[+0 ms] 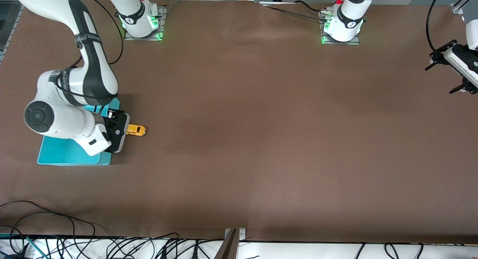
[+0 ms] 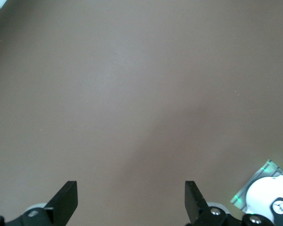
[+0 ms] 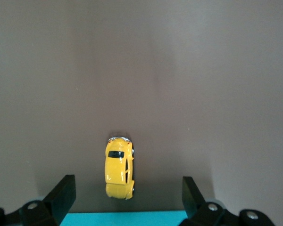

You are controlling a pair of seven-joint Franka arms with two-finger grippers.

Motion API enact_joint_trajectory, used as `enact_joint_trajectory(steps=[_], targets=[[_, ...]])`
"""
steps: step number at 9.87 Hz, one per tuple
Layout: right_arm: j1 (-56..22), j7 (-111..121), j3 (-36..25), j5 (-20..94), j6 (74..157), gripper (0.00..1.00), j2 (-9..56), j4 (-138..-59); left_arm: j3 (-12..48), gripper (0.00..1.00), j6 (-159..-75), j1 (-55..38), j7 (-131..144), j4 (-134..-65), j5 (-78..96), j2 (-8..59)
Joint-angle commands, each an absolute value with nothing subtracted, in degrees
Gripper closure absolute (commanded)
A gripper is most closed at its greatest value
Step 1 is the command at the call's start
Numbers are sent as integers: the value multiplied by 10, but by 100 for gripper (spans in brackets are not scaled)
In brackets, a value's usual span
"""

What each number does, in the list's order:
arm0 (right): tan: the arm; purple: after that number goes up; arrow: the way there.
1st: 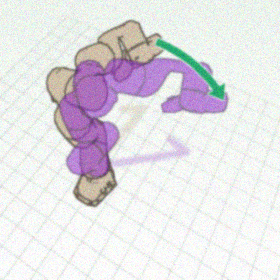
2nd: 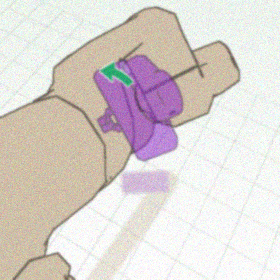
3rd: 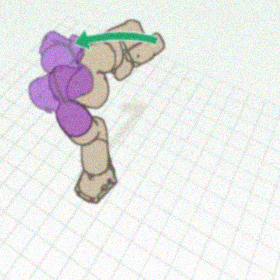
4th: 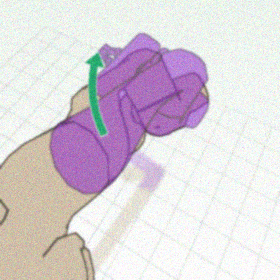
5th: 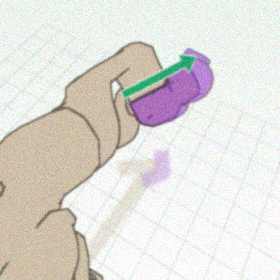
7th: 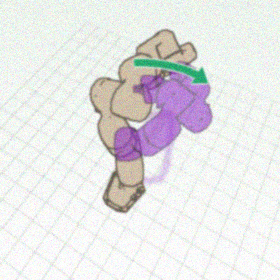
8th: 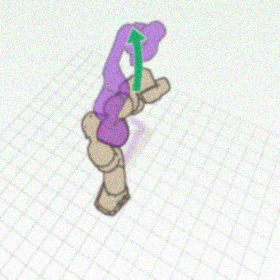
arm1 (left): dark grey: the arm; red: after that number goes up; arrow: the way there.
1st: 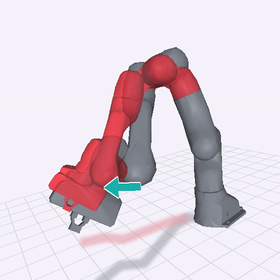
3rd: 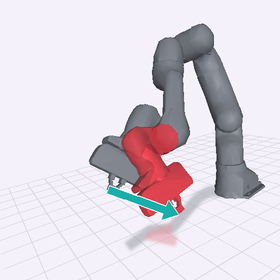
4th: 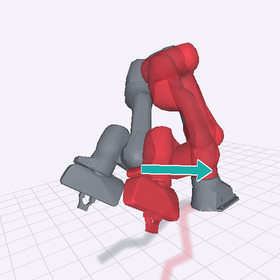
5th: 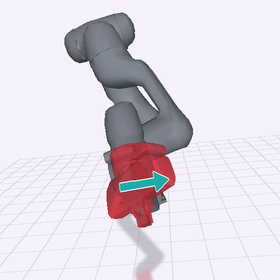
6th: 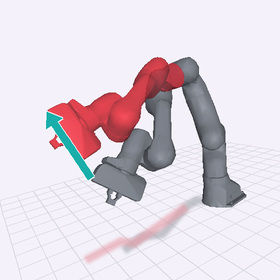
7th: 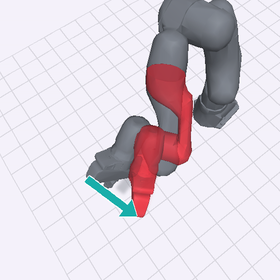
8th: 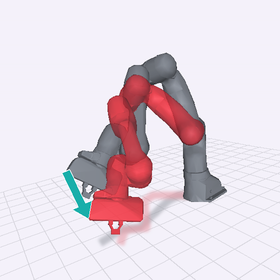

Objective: Wind up and store yellow beetle car
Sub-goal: 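Close the right gripper around the yellow car beside the box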

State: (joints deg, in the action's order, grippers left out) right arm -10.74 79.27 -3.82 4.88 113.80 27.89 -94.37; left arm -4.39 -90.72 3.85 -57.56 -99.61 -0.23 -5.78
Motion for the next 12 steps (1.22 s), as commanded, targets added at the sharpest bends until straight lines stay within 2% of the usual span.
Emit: enact_joint_trajectory(steps=[1,3,5,9,12], targets=[[-109,878,-40,55,1208,0,269,-1014,-30,0,-825,37,-522,-923,-25,-55],[-106,895,-41,52,1256,0,271,-1055,-10,0,-797,37,-397,-911,-26,-55],[-104,907,-41,54,1269,0,271,-1080,3,0,-789,37,-301,-910,-25,-55],[-103,906,-42,55,1422,0,271,-1167,23,0,-772,35,-135,-889,-18,-54],[-103,905,-43,57,1447,0,270,-1193,21,0,-759,25,-120,-879,-16,-49]])
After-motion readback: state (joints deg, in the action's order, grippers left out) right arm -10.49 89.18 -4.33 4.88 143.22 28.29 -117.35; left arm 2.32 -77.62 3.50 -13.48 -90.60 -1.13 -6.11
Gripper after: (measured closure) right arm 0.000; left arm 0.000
